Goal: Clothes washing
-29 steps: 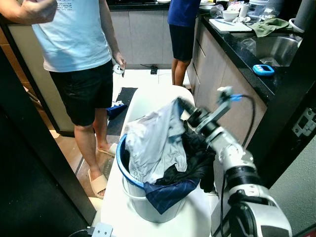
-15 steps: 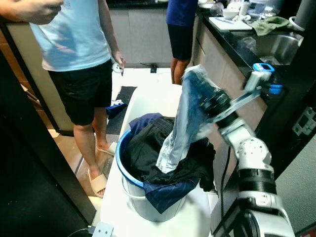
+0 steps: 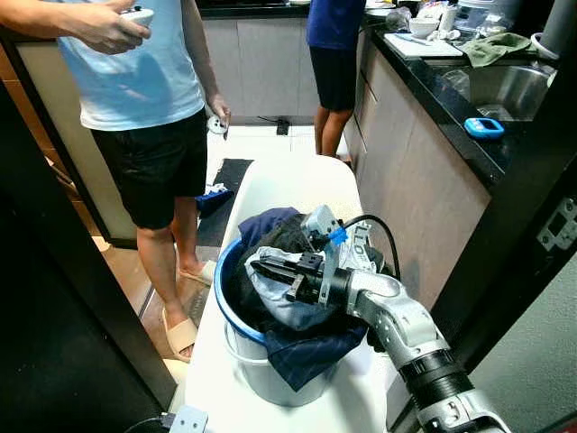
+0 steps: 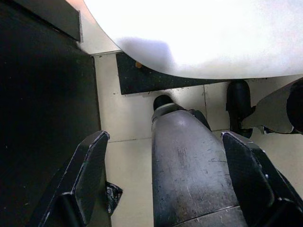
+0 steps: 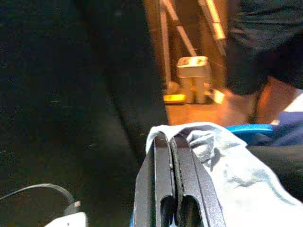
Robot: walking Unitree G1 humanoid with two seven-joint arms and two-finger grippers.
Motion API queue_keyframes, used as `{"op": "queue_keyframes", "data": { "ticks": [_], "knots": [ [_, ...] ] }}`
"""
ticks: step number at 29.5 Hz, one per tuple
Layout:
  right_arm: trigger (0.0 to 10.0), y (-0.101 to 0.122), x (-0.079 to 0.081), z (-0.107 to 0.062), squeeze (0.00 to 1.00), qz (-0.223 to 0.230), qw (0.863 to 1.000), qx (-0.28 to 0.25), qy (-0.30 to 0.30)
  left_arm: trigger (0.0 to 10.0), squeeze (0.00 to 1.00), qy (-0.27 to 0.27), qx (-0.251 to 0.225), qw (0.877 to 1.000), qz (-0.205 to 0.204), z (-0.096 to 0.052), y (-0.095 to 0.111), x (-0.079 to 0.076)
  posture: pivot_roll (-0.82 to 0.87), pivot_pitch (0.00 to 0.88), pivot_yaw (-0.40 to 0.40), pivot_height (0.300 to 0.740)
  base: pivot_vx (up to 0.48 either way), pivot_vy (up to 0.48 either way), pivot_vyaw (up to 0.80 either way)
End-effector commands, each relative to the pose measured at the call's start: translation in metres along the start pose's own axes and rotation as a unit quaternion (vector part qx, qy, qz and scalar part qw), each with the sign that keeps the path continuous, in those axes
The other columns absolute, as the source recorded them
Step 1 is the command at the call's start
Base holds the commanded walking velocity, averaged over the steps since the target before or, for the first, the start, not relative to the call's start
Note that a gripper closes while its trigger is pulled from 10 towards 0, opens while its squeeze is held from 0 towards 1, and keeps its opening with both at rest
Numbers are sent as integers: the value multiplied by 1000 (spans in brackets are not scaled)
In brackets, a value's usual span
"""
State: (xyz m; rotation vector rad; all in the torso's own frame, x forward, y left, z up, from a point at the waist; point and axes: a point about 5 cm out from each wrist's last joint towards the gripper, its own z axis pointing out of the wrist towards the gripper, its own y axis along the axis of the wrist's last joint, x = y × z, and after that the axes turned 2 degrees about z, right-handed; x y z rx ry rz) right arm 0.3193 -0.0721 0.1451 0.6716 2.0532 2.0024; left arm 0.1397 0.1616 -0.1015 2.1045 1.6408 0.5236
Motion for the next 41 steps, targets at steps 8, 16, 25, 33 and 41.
{"op": "queue_keyframes", "data": {
  "ticks": [8, 16, 25, 33, 41],
  "knots": [
    [196, -1, -7, 16, 0, -42, 994, 24, -100, 10000, 0, -4, 36, 999, -1, -4, -18, -1, 14, 0, 4, 740, 0, 0, 0],
    [10000, 3, -28, 6, 1000, -138, 972, 56, -183, 10000, 0, -4, 37, 999, -4, -4, -19, -2, 14, 0, 2, 740, 0, 0, 0],
    [10000, 16, -41, -19, 1000, -207, 959, 109, -162, 10000, 0, -4, 37, 999, -4, -4, -19, -2, 11, 0, 5, 740, 0, 0, 0],
    [10000, 14, -44, -39, 1000, -250, 943, 180, -129, 10000, 0, -5, 36, 999, -3, -4, -18, -2, 5, 0, 9, 740, 0, 0, 0],
    [10000, -11, -33, -52, 0, -296, 910, 286, -51, 10000, 0, -6, 36, 999, -1, -4, -18, -3, 5, 0, 8, 740, 0, 0, 0]
  ]
}}
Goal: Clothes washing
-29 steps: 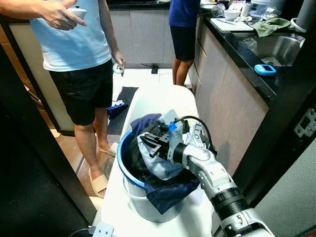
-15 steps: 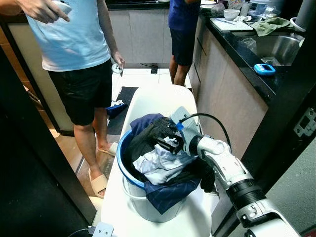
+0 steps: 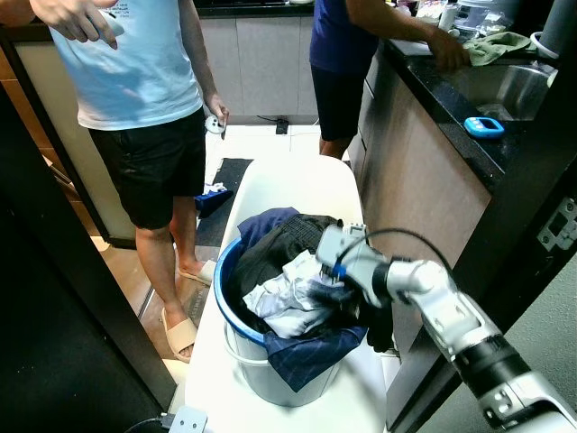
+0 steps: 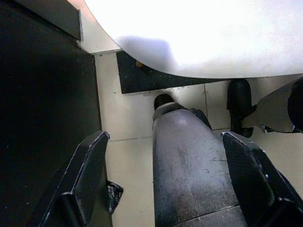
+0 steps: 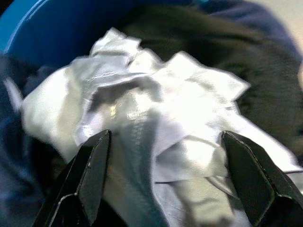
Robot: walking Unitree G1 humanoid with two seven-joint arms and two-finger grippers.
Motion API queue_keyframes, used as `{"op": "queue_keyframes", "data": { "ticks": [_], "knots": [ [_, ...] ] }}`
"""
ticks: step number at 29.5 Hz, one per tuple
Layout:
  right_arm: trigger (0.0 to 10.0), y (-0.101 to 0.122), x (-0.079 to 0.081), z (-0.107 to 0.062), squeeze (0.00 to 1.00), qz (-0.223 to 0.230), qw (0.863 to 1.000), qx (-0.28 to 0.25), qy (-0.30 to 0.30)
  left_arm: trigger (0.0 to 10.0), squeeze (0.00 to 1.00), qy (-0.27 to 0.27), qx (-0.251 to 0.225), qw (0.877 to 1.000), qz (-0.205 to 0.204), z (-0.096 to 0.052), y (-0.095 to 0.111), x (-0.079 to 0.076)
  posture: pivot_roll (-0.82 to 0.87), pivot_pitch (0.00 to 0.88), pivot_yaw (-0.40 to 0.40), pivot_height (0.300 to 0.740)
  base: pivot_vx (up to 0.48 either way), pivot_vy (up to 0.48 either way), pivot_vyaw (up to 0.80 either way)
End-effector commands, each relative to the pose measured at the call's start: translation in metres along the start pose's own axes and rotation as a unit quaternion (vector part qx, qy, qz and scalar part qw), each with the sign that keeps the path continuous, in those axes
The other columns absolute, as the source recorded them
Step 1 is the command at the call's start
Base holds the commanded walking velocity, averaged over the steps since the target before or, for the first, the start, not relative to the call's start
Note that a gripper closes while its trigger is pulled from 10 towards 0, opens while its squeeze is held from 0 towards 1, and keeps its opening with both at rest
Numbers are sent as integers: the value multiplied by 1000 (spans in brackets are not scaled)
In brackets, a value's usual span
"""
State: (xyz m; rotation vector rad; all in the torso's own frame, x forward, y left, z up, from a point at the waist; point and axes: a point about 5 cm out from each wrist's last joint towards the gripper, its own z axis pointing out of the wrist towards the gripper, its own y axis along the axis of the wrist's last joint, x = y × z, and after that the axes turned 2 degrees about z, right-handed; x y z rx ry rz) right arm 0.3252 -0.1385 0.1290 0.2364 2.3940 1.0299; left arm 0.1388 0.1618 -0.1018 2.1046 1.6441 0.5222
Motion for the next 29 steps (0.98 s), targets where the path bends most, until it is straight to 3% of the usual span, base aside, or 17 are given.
{"op": "queue_keyframes", "data": {
  "ticks": [1, 7, 8, 9, 10, 12, 29],
  "knots": [
    [10000, 5, 5, 1, 0, -30, 999, 4, 19, 10000, 0, -7, 35, 999, 0, -4, -18, -3, 4, 0, 9, 740, 0, 0, 0],
    [10000, 5, 10, 0, 0, -40, 998, 11, 39, 10000, 0, -7, 36, 999, -1, -4, -19, -3, 5, 0, 5, 740, 0, 0, 0],
    [5569, 7, 10, 0, 0, -42, 998, 9, 39, 10000, 0, -7, 37, 999, -1, -4, -19, -3, 5, 0, 5, 740, 0, 0, 0],
    [5569, 7, 10, 0, 0, -42, 998, 9, 39, 10000, 0, -7, 37, 999, -1, -4, -19, -3, 5, 0, 5, 740, 0, 0, 0],
    [0, 10, 9, 0, 0, -36, 999, 1, 36, 10000, 0, -7, 37, 999, -1, -4, -19, -3, 5, 0, 5, 740, 0, 0, 0],
    [0, 16, 8, 1, 0, -24, 999, -19, 29, 10000, 0, -6, 38, 999, -1, -4, -20, -3, 6, 0, 4, 740, 0, 0, 0],
    [0, 21, 6, 2, 0, -19, 999, -35, 13, 10000, 0, -7, 39, 999, 1, -4, -20, -3, 6, 0, 2, 740, 0, 0, 0]
  ]
}}
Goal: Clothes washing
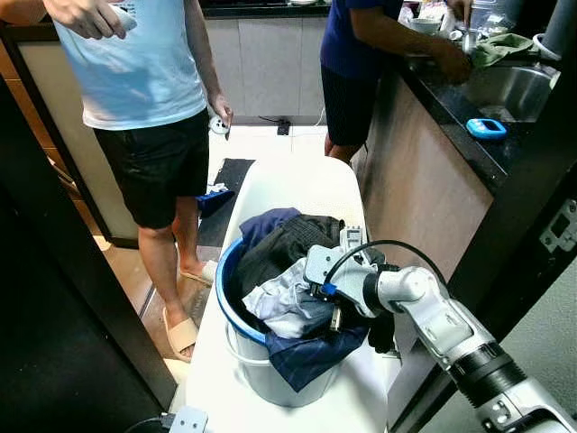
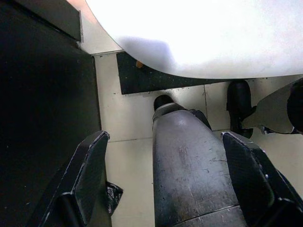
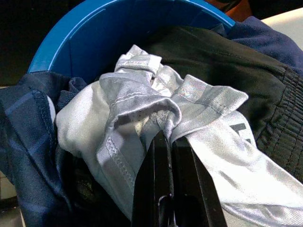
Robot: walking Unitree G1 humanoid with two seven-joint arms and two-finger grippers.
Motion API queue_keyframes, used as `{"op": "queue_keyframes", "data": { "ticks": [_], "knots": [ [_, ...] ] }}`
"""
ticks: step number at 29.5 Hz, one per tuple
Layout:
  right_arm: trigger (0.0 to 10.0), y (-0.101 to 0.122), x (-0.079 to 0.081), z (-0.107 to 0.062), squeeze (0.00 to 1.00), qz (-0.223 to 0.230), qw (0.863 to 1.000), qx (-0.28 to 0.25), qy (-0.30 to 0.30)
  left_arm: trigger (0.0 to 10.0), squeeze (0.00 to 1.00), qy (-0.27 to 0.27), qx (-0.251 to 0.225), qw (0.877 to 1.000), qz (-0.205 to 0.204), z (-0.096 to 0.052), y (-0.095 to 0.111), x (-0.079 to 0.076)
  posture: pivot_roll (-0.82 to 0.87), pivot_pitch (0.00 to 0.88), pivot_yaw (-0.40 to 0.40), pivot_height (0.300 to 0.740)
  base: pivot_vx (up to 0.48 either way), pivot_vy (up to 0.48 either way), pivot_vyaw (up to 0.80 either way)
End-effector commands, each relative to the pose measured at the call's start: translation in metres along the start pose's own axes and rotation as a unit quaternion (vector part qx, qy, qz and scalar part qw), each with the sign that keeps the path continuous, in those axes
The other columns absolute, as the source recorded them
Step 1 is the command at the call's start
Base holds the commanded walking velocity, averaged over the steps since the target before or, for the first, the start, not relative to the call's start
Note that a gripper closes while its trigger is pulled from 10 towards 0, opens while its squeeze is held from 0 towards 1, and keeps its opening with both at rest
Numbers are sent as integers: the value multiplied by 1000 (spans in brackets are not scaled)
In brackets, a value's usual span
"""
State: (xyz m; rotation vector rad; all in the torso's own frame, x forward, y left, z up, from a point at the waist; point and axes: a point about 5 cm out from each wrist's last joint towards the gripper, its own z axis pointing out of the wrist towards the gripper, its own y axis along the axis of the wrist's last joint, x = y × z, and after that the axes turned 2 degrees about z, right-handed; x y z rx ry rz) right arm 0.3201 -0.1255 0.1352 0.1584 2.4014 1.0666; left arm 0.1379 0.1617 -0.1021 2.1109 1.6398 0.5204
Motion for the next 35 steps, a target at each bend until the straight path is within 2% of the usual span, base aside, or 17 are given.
{"op": "queue_keyframes", "data": {
  "ticks": [1, 9, 10, 11, 12, 13, 15, 16, 17, 18, 19, 20, 21, 22, 24, 29, 35],
  "knots": [
    [0, 7, -1, 0, 0, 0, 1000, -17, -6, 10000, 0, -6, 38, 999, -1, -4, -19, -3, 6, 0, 2, 740, 0, 0, 0],
    [0, 29, -3, -6, 0, 62, 988, -142, 9, 10000, 0, -7, 38, 999, -4, -4, -19, -4, 8, 0, 2, 740, 0, 0, 0],
    [0, 41, -6, -11, 0, 101, 973, -207, 18, 10000, 0, -7, 38, 999, -5, -4, -19, -4, 7, 0, 2, 740, 0, 0, 0],
    [0, 41, -6, -11, 0, 101, 973, -207, 18, 10000, 0, -7, 38, 999, -5, -4, -19, -4, 7, 0, 2, 740, 0, 0, 0],
    [0, 57, -15, -24, 0, 160, 939, -304, 21, 10000, 0, -5, 38, 999, -7, -4, -19, -4, 8, 0, 3, 740, 0, 0, 0],
    [0, 57, -15, -24, 0, 160, 939, -304, 21, 10000, 0, -5, 38, 999, -7, -4, -19, -4, 8, 0, 3, 740, 0, 0, 0],
    [0, 79, -37, -57, 0, 260, 830, -493, 28, 10000, 0, 1, 42, 999, -12, -4, -19, -1, 8, 0, 6, 740, 0, 0, 0],
    [0, 79, -37, -57, 0, 260, 830, -493, 28, 10000, 0, 1, 42, 999, -12, -4, -19, -1, 8, 0, 6, 740, 0, 0, 0],
    [0, 84, -43, -70, 0, 283, 784, -551, 37, 10000, 0, 3, 42, 999, -14, -4, -19, -1, 8, 0, 6, 740, 0, 0, 0],
    [0, 84, -43, -70, 0, 283, 784, -551, 37, 10000, 0, 3, 42, 999, -14, -4, -19, -1, 8, 0, 6, 740, 0, 0, 0],
    [0, 86, -46, -81, 0, 290, 753, -589, 45, 10000, 0, 5, 43, 999, -16, -4, -19, 0, 8, 0, 6, 740, 0, 0, 0],
    [0, 86, -46, -81, 0, 290, 753, -589, 45, 10000, 0, 5, 43, 999, -16, -4, -19, 0, 8, 0, 6, 740, 0, 0, 0],
    [0, 87, -48, -89, 0, 295, 729, -616, 49, 10000, 0, 7, 45, 999, -17, -4, -20, 0, 8, 0, 6, 740, 0, 0, 0],
    [0, 87, -48, -89, 0, 295, 729, -616, 49, 10000, 0, 7, 45, 999, -17, -4, -20, 0, 8, 0, 6, 740, 0, 0, 0],
    [0, 87, -55, -104, 0, 302, 691, -656, 44, 10000, 0, 9, 48, 999, -19, -4, -20, 1, 8, 0, 6, 740, 0, 0, 0],
    [0, 84, -60, -117, 0, 304, 658, -688, 37, 10000, 0, 9, 51, 998, -20, -4, -20, 2, 8, 0, 6, 740, -99, 0, 0],
    [0, 78, -60, -123, 0, 309, 651, -692, 46, 10000, 0, 9, 51, 998, -18, -4, -19, 3, 5, 0, 20, 740, -311, 0, 0]
  ]
}}
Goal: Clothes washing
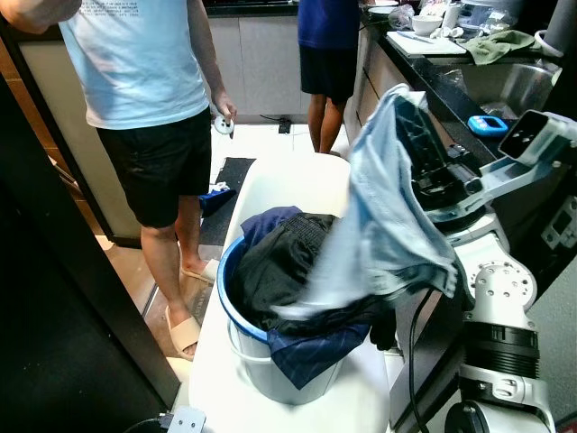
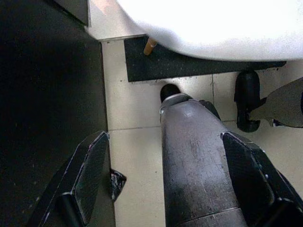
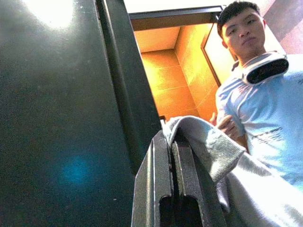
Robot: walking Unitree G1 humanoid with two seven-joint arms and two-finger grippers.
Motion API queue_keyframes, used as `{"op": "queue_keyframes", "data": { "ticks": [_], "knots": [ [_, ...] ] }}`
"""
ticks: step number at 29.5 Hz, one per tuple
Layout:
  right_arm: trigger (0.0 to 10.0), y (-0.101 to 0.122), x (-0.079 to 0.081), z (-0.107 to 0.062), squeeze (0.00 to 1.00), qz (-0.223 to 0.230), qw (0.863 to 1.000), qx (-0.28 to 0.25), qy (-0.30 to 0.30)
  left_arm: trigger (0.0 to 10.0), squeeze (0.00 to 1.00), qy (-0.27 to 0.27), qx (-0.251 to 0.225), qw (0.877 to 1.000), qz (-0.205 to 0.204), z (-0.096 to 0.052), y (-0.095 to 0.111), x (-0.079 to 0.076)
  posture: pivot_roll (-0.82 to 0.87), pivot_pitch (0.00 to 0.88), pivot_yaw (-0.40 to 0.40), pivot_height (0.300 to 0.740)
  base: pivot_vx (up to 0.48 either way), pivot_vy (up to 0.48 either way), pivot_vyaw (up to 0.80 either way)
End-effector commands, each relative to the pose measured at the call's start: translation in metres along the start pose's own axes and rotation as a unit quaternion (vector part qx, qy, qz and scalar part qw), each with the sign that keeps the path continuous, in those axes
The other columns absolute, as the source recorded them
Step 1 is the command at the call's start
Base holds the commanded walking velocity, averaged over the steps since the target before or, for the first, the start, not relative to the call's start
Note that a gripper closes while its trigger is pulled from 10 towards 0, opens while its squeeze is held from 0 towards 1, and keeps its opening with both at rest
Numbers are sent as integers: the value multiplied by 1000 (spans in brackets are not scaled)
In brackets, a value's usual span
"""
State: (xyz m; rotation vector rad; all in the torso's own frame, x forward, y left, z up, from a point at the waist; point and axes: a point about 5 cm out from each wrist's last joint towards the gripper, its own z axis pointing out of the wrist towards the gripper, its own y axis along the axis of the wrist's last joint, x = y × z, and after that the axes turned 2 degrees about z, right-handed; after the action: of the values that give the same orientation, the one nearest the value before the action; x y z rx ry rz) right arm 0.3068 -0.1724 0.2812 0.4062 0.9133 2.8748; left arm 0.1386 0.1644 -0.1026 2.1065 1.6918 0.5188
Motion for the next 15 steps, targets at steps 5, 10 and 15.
{"op": "queue_keyframes", "data": {
  "ticks": [5, 10, 15],
  "knots": [
    [0, -1, 6, 4, 0, 20, 1000, 6, 9, 10000, 0, -2, 38, 999, -2, -4, -18, 1, 5, 0, 20, 740, -329, 0, 0],
    [0, -10, -2, 7, 0, 5, 999, 46, -24, 10000, 0, -2, 32, 999, -3, -3, -16, 1, 7, 0, 21, 740, -245, 0, -640],
    [0, -15, -15, 11, 0, -36, 993, 77, -83, 10000, 0, -2, 30, 1000, 2, -3, -16, 1, 7, 0, 21, 740, 0, 0, -800]
  ]
}}
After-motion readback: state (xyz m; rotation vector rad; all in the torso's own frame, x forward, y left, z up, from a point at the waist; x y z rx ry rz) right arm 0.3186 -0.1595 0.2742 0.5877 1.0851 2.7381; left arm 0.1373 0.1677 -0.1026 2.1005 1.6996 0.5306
